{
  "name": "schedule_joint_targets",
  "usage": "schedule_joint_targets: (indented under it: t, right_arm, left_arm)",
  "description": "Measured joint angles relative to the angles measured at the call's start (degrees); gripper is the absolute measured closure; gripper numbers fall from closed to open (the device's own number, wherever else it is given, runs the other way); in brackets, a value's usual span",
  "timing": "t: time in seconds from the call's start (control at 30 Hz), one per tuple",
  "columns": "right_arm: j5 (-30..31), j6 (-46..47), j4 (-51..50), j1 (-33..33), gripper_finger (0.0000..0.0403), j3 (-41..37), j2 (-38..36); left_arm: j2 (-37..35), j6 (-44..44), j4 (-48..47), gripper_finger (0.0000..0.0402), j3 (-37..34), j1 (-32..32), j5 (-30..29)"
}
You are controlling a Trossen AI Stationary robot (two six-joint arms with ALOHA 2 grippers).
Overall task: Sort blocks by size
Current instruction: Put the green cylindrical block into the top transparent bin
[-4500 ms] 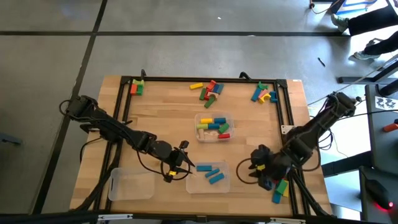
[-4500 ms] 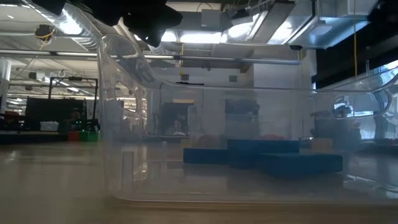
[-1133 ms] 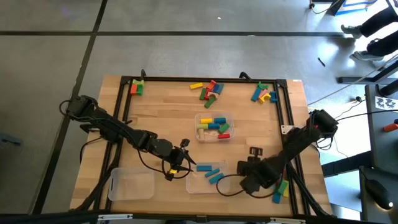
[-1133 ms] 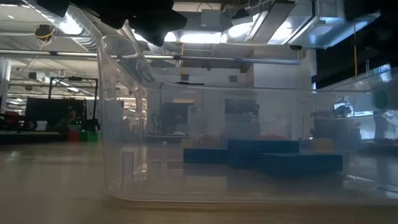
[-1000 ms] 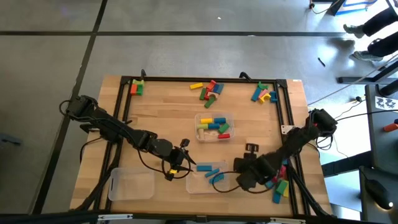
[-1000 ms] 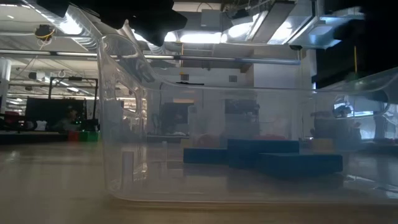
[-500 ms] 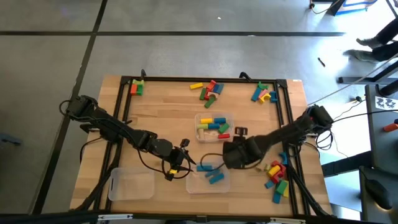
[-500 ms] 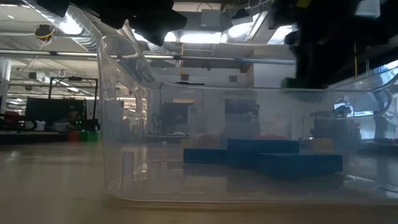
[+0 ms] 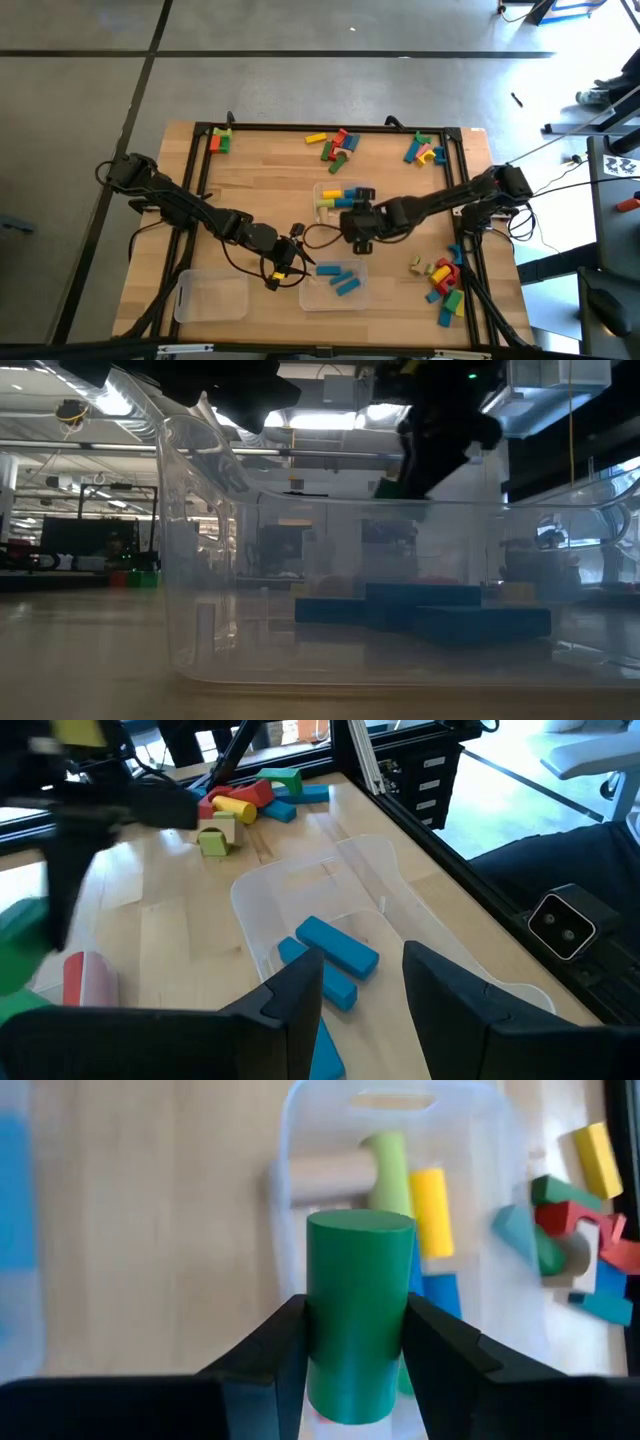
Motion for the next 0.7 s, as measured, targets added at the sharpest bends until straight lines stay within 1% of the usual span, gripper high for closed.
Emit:
schedule_joint_targets:
  t: [0.23,0.33,0.4,0.57,0.7]
  right_arm:
    - [-1.3,-4.5,6.4,-4.5,0.0262,-0.9,0.0]
    - [-4.5,-7.0,9.7,-5.9,0.0262,-2.6,0.0]
    - [-5.5,-7.4,11.2,-6.7,0.0262,-4.1,0.0]
    - [-5.5,-7.5,13.1,-8.1,0.0261,-7.3,0.0]
    - [-5.5,-7.4,14.3,-8.0,0.0243,-9.1,0.0]
  left_arm:
    - [0.0,0.0,-0.1,0.0266,0.0,0.0,0.0]
    - [0.0,0.0,-0.6,0.0266,0.0,0.0,0.0]
    - [0.0,-0.1,-0.6,0.0266,0.0,0.0,0.0]
    - [0.0,-0.1,-0.6,0.0266,0.0,0.0,0.0]
    - [0.0,-0.1,-0.5,0.0266,0.0,0.0,0.0]
